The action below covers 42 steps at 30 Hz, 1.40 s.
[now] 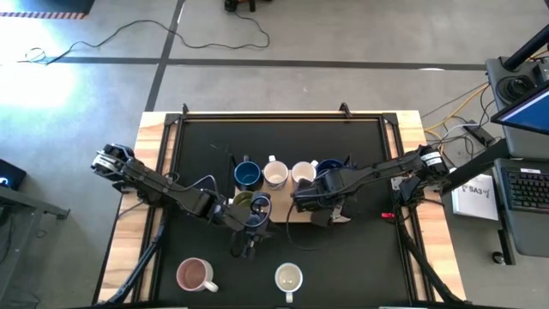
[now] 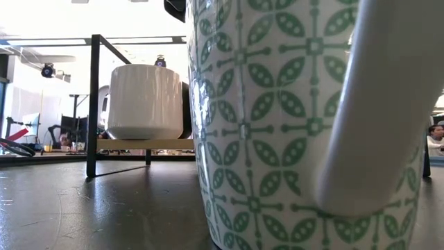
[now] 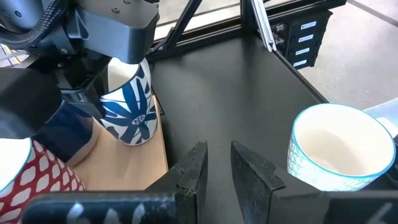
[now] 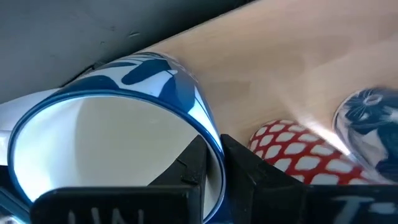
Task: Place coffee mugs
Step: Put the blue patterned mug on the shelf
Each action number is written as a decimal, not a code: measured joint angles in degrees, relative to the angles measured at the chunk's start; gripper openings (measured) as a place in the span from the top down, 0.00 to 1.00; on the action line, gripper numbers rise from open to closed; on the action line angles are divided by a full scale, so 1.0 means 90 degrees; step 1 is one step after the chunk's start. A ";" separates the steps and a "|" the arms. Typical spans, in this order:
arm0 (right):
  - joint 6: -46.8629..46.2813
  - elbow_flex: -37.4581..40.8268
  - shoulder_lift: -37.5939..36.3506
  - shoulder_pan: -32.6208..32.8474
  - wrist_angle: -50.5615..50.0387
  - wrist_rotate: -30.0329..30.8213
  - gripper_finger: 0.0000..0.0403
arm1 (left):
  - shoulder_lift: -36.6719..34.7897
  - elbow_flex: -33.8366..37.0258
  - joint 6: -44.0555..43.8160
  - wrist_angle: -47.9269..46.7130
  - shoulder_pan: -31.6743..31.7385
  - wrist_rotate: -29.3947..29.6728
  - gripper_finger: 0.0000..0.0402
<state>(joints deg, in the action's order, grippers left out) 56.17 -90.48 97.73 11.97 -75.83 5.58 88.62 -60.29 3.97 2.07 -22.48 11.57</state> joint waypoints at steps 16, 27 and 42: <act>0.1748 0.0007 -0.0001 0.0005 0.0075 -0.0269 0.93 | 0.0000 0.0000 -0.0034 0.0080 0.0044 0.0002 0.87; 0.2190 -0.0051 0.0022 0.0000 0.0345 -0.0124 0.93 | -0.0005 0.0000 -0.0012 0.0075 0.0073 -0.0010 0.87; 0.1405 -0.0039 0.0027 -0.0005 -0.0129 -0.0073 0.93 | -0.0007 0.0000 -0.0022 0.0051 0.0122 -0.0013 0.87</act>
<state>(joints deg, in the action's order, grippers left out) 68.81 -90.83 97.97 11.92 -76.99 4.93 88.55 -60.29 3.77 2.52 -21.38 11.46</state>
